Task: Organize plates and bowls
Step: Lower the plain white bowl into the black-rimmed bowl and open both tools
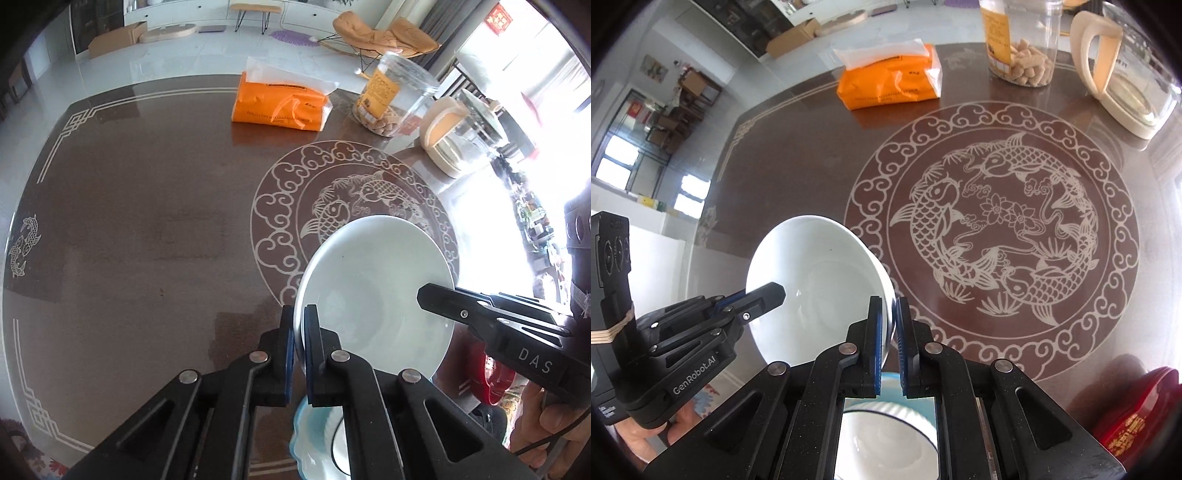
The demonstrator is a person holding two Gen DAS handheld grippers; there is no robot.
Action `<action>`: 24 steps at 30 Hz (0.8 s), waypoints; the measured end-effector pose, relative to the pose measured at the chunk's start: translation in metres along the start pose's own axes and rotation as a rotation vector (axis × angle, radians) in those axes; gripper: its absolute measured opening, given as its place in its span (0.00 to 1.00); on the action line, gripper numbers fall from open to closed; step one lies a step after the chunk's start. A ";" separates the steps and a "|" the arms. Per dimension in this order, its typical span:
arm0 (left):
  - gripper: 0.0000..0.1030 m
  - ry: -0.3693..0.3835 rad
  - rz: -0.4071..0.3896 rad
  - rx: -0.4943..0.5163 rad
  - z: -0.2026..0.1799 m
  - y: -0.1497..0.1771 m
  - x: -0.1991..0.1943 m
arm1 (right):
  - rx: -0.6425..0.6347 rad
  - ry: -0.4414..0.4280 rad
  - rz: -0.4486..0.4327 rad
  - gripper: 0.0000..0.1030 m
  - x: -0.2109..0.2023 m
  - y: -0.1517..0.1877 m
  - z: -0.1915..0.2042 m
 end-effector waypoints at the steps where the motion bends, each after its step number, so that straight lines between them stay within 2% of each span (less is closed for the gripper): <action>1: 0.04 0.009 0.002 0.012 -0.004 0.007 -0.008 | -0.003 0.000 -0.010 0.09 -0.011 0.005 0.003; 6: 0.05 0.022 0.001 0.090 -0.022 0.046 -0.040 | -0.001 -0.014 -0.024 0.09 -0.053 0.040 0.016; 10: 0.05 0.006 0.020 0.127 -0.027 0.075 -0.042 | 0.005 -0.027 0.024 0.09 -0.055 0.072 0.022; 16: 0.05 -0.028 0.064 0.140 -0.026 0.099 -0.014 | 0.039 -0.039 0.094 0.09 -0.032 0.108 0.015; 24: 0.05 -0.048 0.116 0.162 -0.032 0.120 0.021 | 0.056 0.021 0.101 0.09 -0.022 0.119 0.001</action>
Point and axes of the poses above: each gripper's, at about its wrist camera, not at the fingertips, and x roughly the way its jaws point, z to its left, y to its underside, the point moved 2 cm from there along x, roughly the way its jaws point, and after that the axes turned 14 degrees about -x, right-handed, at the moved point
